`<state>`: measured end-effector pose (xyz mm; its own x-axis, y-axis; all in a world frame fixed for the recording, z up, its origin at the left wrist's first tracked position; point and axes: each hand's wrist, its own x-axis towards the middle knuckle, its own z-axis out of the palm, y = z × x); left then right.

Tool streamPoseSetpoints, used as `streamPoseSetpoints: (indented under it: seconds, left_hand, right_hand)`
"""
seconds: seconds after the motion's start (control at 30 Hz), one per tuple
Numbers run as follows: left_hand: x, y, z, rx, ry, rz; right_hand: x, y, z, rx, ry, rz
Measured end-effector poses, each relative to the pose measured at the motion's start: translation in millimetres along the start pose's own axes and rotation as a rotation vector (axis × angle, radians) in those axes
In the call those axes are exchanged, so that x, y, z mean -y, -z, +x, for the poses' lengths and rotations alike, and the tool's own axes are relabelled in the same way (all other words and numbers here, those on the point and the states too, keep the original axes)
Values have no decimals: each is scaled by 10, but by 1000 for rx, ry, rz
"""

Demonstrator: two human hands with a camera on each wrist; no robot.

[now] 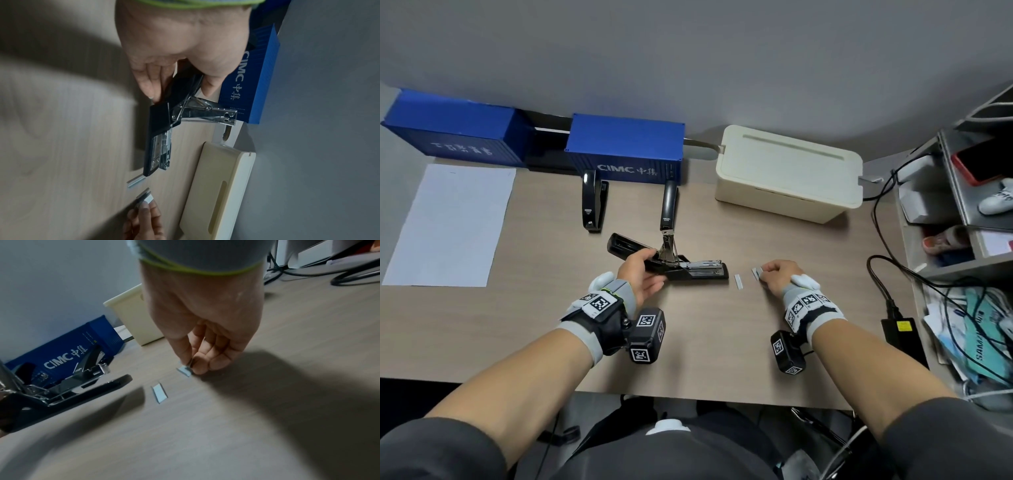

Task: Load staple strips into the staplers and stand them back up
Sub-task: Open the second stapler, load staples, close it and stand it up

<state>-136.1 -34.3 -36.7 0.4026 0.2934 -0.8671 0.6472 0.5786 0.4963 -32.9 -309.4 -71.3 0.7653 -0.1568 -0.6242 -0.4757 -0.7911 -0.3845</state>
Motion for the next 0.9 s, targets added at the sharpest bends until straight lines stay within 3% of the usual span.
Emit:
streamPoseSetpoints:
  seconds: [0.57,0.9]
  left_hand:
    - [-1,7,37,-22,15,11]
    - [-18,16,70,1,0,22]
  right_hand:
    - [-25,96,58,-103,-8,51]
    - [-2,109,-127,-171,78,-2]
